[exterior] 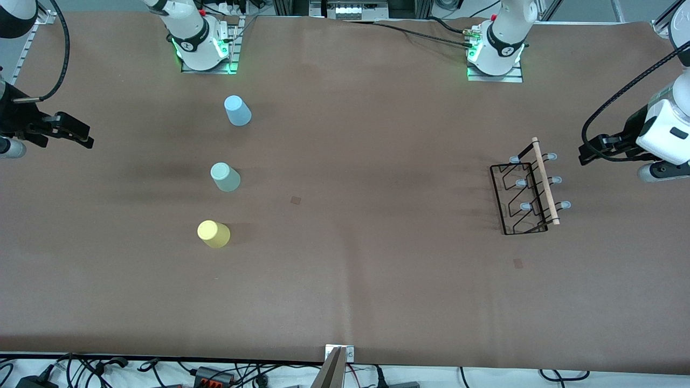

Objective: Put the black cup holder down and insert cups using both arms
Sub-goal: 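Approach the teal cup with the right gripper while the left gripper waits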

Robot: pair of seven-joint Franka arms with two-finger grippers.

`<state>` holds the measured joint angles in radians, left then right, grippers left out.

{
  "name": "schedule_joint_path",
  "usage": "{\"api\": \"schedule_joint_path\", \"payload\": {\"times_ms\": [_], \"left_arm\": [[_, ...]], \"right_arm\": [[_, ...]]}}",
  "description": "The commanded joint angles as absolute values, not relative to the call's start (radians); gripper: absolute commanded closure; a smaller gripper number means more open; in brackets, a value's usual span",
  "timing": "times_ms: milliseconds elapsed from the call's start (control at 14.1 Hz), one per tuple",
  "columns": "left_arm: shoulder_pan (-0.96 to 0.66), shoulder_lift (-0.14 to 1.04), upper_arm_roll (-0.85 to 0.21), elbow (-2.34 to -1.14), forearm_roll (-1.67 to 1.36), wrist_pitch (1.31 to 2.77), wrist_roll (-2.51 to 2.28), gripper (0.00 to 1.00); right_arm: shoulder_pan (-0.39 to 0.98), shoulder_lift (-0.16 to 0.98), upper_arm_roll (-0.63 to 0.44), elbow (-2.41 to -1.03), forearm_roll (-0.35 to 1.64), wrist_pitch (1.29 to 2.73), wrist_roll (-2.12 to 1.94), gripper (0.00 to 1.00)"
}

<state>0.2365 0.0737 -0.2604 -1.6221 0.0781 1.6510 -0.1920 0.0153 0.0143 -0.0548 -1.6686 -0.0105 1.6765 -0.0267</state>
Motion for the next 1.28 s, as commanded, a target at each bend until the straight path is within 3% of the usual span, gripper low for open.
{"api": "schedule_joint_path", "payload": {"times_ms": [0,498,711,1209], "left_arm": [[0.244,0.066,-0.253,-1.629,0.057,1.661,-0.179,0.0],[0.241,0.083,-0.258,-1.626,0.057,1.664,-0.166,0.0],[0.244,0.123,-0.258,-1.653,0.06,1.751,-0.155,0.0],[0.281,0.077,-0.261,-2.033,0.061,2.103,-0.106,0.0]], "right_arm": [[0.021,-0.006,-0.063,-1.677,-0.005,1.666,-0.044,0.0],[0.026,0.002,-0.061,-1.675,-0.005,1.671,-0.044,0.0],[0.025,0.0,-0.061,-1.675,-0.005,1.671,-0.044,0.0],[0.029,-0.002,-0.061,-1.684,-0.005,1.69,-0.035,0.0]]}}
